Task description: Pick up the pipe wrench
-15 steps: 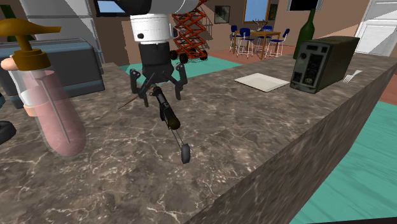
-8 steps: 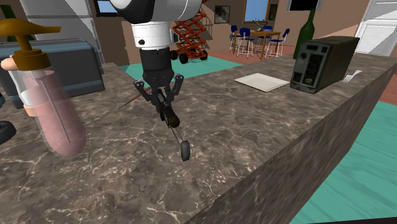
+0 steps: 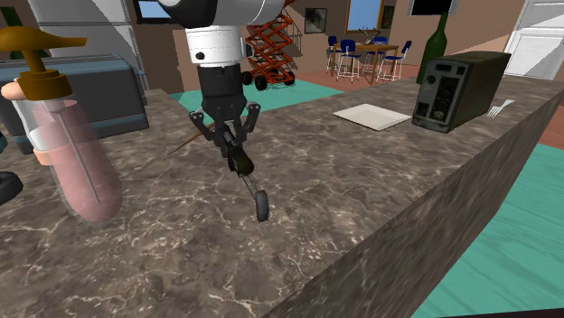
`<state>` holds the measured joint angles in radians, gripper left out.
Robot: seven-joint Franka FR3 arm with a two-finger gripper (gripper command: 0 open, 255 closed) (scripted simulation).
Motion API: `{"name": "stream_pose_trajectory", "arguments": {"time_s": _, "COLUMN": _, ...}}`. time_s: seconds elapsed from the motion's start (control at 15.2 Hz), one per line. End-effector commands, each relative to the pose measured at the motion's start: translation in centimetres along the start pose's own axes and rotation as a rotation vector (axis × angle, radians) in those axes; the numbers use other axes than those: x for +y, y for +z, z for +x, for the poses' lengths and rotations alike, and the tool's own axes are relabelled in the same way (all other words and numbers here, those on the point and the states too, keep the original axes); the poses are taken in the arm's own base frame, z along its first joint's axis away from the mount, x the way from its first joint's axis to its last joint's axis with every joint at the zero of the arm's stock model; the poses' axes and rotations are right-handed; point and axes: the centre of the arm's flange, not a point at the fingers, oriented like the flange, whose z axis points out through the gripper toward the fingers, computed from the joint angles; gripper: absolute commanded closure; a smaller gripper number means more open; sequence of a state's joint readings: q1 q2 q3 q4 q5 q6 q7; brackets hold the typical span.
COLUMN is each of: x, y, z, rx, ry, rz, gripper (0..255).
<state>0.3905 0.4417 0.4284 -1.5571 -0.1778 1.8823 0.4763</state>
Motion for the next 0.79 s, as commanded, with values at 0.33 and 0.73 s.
{"name": "stream_pose_trajectory", "arguments": {"time_s": 0.33, "x": 0.1, "y": -3.6, "z": -0.3, "rx": 0.000, "ry": 0.000, "rz": 0.000, "gripper": 255}}
{"name": "stream_pose_trajectory", "arguments": {"time_s": 0.73, "x": 0.2, "y": -6.8, "z": -0.6, "rx": 0.000, "ry": 0.000, "rz": 0.000, "gripper": 255}}
